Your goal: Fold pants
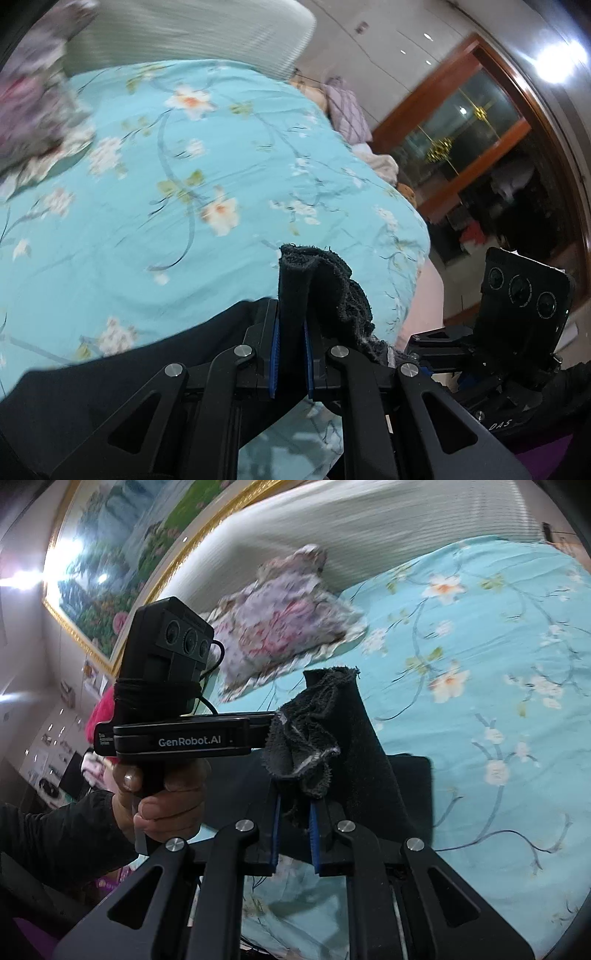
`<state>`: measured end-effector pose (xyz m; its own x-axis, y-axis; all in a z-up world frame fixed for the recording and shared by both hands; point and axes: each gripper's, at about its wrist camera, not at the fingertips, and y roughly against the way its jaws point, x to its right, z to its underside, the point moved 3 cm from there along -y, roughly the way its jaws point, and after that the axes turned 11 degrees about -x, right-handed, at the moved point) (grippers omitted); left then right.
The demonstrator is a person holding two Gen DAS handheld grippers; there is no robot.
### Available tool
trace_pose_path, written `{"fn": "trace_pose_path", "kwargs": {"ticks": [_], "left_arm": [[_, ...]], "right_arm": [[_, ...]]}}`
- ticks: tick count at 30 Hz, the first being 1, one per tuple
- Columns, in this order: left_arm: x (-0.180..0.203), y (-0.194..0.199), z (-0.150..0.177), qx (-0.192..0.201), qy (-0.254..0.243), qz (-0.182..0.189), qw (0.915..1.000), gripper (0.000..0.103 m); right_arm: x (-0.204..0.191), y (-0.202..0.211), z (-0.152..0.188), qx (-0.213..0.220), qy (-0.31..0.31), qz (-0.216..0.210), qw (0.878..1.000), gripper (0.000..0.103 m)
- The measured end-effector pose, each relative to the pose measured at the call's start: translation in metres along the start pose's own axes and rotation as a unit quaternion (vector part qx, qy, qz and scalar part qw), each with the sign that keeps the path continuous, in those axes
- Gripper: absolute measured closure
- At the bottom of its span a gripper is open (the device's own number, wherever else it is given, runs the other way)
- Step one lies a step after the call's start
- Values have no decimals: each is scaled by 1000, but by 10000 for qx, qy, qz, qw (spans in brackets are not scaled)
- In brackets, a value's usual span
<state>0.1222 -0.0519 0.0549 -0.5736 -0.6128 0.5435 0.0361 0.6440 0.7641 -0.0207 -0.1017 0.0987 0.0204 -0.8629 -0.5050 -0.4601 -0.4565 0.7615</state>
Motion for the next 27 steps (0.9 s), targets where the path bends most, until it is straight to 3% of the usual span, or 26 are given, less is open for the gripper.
{"fn": "trace_pose_path", "kwargs": {"ticks": [13, 27], "left_arm": [[-71, -2, 50, -31, 915, -261, 9955, 96], [-117, -17, 85, -223, 1618, -419, 9857, 98]], "right_arm": [[1, -83, 4, -929, -3, -454, 9946, 89], [8, -143, 11, -1723, 162, -197, 9847, 86]]}}
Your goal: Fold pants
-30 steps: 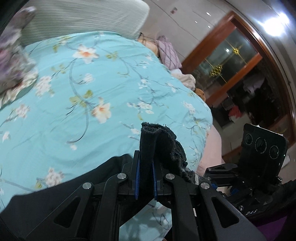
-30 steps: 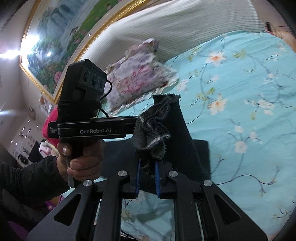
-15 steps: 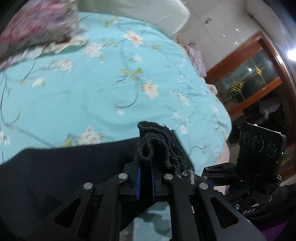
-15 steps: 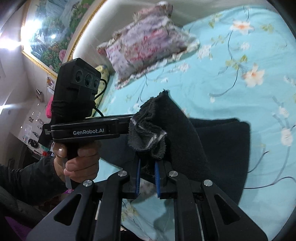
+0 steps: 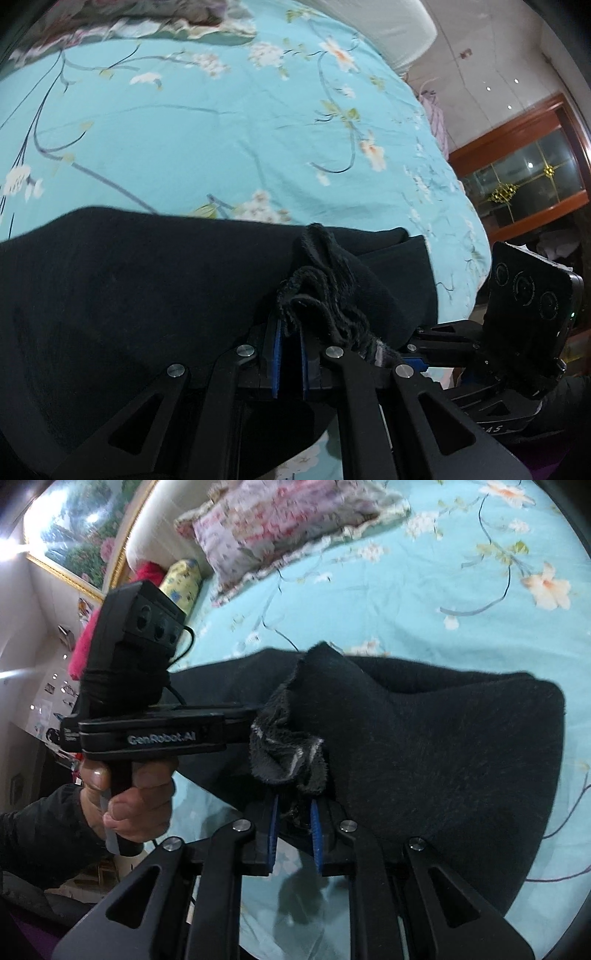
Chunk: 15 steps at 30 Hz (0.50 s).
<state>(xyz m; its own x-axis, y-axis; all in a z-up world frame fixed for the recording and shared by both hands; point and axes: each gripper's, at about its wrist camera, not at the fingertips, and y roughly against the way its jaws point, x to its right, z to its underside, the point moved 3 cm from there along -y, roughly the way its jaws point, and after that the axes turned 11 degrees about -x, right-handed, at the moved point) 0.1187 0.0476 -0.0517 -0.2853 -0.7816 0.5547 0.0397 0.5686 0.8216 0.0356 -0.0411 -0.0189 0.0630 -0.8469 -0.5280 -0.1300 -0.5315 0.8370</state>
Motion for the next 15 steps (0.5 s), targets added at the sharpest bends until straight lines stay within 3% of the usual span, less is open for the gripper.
{"fn": "trace_pose_path", "kwargs": {"ticks": [4, 9, 15], "left_arm": [[-6, 4, 4, 42, 75, -5, 10000, 98], [-17, 19, 13, 206, 360, 40, 9991, 97], [-28, 41, 31, 477, 773, -105, 9958, 97]], "right_arm": [[2, -9, -1, -176, -9, -34, 9998, 82], [-5, -7, -1, -241, 76, -181, 9995, 64], [-25, -3, -9, -236, 273, -309, 9989, 63]]}}
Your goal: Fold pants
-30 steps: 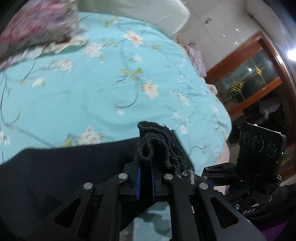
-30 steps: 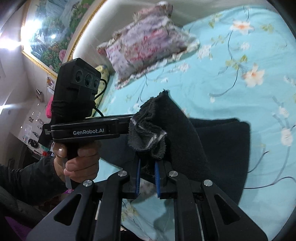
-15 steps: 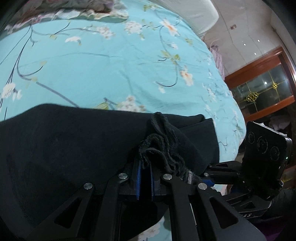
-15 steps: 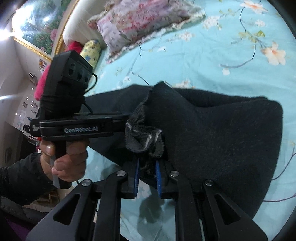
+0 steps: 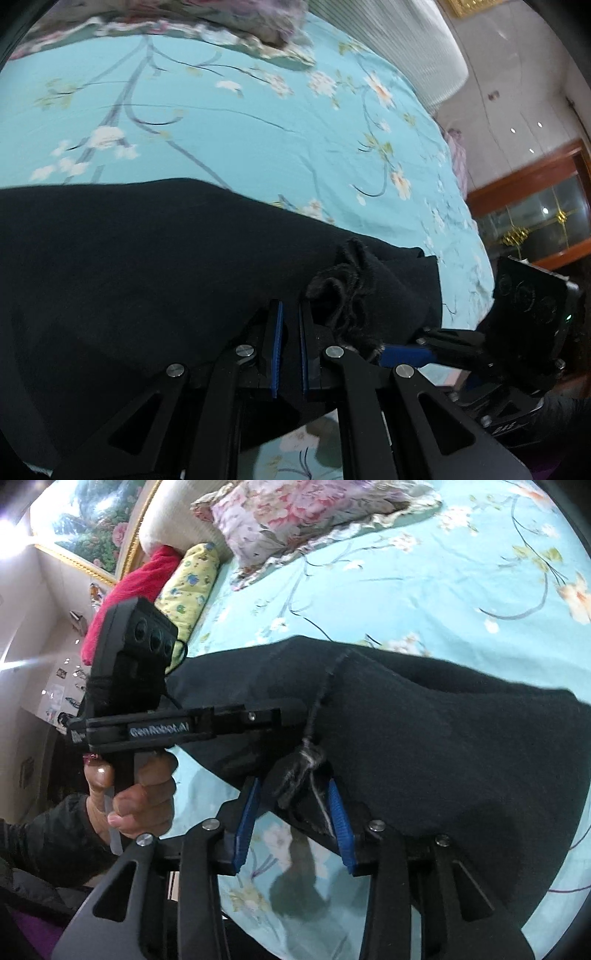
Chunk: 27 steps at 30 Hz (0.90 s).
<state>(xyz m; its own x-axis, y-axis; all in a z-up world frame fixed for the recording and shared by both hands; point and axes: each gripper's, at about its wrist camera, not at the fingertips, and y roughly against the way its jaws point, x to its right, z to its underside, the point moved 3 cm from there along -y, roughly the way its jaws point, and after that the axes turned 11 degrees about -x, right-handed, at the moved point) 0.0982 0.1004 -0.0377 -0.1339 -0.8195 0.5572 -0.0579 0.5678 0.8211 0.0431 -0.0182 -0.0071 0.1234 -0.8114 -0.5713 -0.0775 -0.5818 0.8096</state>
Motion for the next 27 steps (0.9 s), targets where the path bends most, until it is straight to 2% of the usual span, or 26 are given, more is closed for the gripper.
{"fn": "trace_pose_path", "kwargs": {"ticks": [3, 14, 16, 27], "left_arm": [[-3, 11, 7, 137, 112, -161, 9997, 93], [-27, 48, 35, 557, 593, -350, 9961, 83], [-31, 53, 40, 662, 725, -365, 9945, 80], [-69, 85, 81, 1081, 1576, -526, 9801, 80]], "right_arm": [[-6, 5, -6, 50, 51, -20, 10000, 63], [-26, 6, -29, 94, 271, -57, 9996, 62], [-32, 5, -31, 80, 338, -75, 9994, 61], [-53, -11, -43, -164, 656, -105, 9977, 58]]}}
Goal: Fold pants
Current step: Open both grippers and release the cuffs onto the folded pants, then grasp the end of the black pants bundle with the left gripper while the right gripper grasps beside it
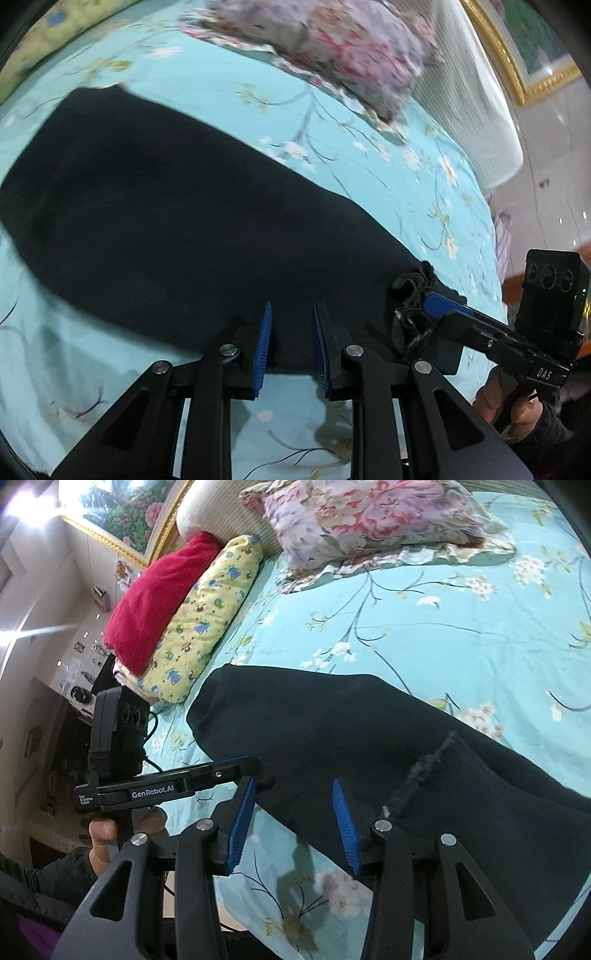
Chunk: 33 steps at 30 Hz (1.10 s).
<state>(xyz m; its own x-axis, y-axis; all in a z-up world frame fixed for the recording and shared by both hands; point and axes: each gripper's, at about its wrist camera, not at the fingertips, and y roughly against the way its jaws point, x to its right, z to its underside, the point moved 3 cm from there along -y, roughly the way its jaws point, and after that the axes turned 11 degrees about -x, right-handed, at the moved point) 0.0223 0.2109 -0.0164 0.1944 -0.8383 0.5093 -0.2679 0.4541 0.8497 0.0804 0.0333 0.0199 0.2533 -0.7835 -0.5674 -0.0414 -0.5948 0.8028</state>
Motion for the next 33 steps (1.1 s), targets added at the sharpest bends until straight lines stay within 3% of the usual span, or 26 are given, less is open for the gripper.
{"fn": "trace_pose_path", "kwargs": {"ticks": [11, 13, 17, 27, 33], "left_arm": [[-59, 33, 19, 368, 1002, -149, 9942, 80], [-68, 38, 21, 425, 1162, -242, 9920, 70], [-89, 51, 24, 582, 1502, -347, 9863, 66], [-127, 56, 14, 706, 2185, -418, 9724, 60], [-138, 50, 2, 735, 2371, -298, 9682, 60]], "right_arm": [[-23, -26, -33, -352, 454, -20, 9983, 58], [-29, -36, -42, -482, 573, -28, 9972, 58], [-40, -52, -57, -706, 801, 4, 9943, 58], [-74, -99, -121, -1181, 1521, 176, 9811, 58], [-94, -136, -154, -1626, 2014, 215, 9657, 57]]}}
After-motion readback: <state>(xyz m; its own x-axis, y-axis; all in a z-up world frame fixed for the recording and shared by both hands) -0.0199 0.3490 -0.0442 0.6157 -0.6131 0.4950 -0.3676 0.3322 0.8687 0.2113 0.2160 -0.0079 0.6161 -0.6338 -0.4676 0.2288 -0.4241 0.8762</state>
